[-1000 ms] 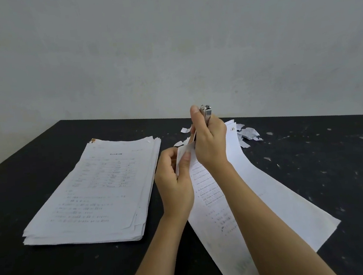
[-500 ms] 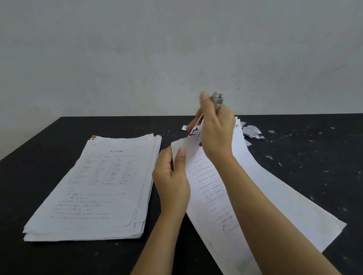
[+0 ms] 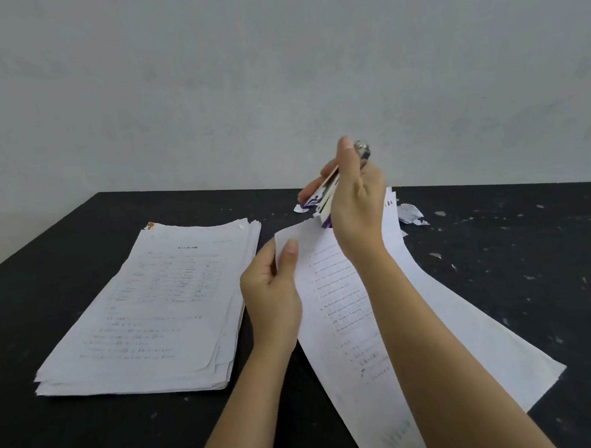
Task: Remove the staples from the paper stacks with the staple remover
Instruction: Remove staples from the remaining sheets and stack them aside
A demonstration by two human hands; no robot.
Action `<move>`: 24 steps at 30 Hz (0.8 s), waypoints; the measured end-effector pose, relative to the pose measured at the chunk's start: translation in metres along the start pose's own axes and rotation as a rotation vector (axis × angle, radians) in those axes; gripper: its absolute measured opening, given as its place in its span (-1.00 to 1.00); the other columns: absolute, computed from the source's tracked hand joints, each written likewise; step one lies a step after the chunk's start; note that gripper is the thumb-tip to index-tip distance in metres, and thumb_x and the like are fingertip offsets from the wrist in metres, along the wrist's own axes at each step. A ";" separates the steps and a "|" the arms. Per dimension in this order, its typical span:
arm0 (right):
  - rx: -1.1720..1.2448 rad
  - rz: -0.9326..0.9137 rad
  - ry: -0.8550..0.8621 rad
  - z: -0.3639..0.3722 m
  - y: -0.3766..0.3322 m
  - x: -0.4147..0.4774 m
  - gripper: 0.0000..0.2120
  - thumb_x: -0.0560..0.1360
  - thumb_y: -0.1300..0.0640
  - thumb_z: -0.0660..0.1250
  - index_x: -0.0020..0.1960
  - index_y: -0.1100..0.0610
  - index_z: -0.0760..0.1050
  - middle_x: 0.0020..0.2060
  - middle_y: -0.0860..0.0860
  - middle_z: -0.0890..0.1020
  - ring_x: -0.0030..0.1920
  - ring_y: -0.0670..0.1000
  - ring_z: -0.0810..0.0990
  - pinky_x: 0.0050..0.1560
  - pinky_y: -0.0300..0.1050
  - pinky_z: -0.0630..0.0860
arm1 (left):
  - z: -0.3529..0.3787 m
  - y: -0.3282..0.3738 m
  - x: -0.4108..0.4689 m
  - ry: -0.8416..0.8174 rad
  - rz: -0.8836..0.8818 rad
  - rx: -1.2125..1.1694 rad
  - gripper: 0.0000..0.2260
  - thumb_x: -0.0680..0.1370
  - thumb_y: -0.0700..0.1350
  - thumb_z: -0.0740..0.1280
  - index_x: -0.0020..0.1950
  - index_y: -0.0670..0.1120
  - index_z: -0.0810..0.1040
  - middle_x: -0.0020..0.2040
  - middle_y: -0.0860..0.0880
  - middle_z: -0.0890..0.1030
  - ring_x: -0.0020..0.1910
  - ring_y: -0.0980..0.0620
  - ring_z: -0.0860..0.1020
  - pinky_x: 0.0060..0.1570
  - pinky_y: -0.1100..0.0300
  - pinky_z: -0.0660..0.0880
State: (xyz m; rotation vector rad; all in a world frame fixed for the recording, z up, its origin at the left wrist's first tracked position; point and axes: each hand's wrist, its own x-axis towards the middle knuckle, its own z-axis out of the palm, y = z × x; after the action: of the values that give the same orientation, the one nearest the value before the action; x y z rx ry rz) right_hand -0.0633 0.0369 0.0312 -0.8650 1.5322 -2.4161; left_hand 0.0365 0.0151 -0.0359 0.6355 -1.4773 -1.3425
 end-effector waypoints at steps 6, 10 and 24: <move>-0.197 -0.085 -0.177 0.002 0.009 -0.005 -0.54 0.55 -0.09 0.10 -0.40 0.17 0.38 -0.61 0.03 0.54 -0.51 0.12 0.59 -0.45 -0.13 0.45 | 0.006 0.002 -0.006 0.013 0.201 0.121 -0.81 0.55 -0.14 0.30 -0.22 0.11 0.45 -0.25 0.07 0.48 -0.27 0.27 0.46 -0.27 0.46 0.39; -0.281 -0.124 -0.157 0.003 0.016 -0.006 -0.48 0.52 -0.11 0.14 -0.47 0.23 0.34 -0.63 -0.12 0.40 -0.56 -0.11 0.43 -0.45 -0.18 0.37 | 0.010 0.004 -0.009 0.074 0.164 0.022 -0.83 0.50 -0.17 0.36 -0.11 0.09 0.44 -0.21 0.14 0.52 -0.24 0.31 0.51 -0.24 0.46 0.43; -0.295 -0.110 -0.044 0.004 0.023 -0.014 -0.52 0.49 -0.11 0.17 -0.48 0.11 0.14 -0.55 0.09 0.26 -0.48 0.09 0.22 -0.47 0.04 0.23 | 0.013 -0.002 -0.011 0.033 0.172 0.058 -0.82 0.50 -0.17 0.37 -0.18 0.08 0.44 -0.26 0.13 0.53 -0.29 0.27 0.50 -0.26 0.45 0.43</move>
State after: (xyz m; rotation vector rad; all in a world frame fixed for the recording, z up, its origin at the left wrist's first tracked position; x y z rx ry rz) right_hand -0.0535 0.0290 0.0069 -1.0737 1.9019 -2.2575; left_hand 0.0288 0.0297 -0.0401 0.5519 -1.5126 -1.1555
